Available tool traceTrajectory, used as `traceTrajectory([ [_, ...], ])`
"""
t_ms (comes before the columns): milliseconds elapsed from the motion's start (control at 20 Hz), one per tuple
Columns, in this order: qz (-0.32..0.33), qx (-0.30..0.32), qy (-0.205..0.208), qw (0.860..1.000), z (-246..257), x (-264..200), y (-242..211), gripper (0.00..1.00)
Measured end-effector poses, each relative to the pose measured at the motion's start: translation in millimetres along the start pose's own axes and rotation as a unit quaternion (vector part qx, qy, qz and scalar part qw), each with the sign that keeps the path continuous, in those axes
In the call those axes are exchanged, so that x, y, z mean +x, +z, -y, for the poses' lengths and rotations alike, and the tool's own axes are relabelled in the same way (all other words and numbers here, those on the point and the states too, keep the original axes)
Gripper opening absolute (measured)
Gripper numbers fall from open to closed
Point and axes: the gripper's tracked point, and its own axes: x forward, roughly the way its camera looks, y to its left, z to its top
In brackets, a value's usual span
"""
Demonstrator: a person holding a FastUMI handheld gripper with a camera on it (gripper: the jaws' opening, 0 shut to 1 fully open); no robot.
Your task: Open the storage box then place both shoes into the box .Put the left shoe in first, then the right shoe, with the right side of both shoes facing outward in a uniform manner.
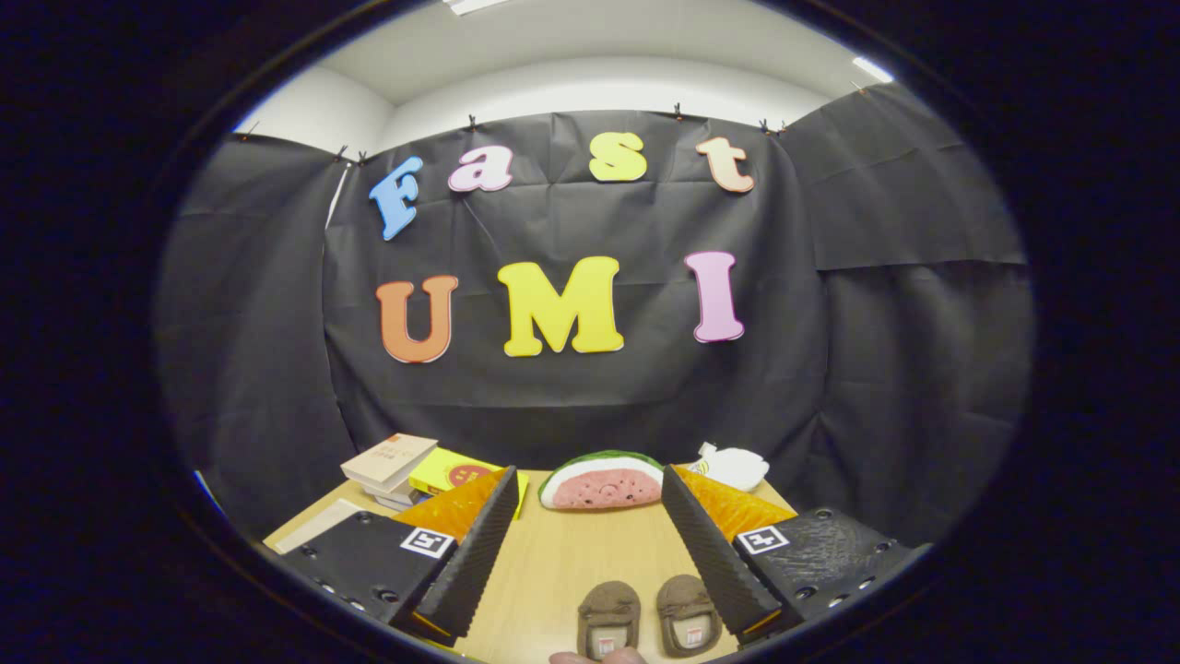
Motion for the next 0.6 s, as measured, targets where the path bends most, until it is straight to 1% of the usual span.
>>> traceTrajectory([
  [150,-0.001,0.002,0.022,1.000,-16,-5,-1,0.95],
  [250,-0.010,0.018,0.043,0.999,-29,-5,-9,0.95],
  [400,-0.051,0.044,0.080,0.995,-59,-4,-41,0.95],
  [600,-0.102,0.046,0.125,0.986,-111,-2,-101,0.95],
])
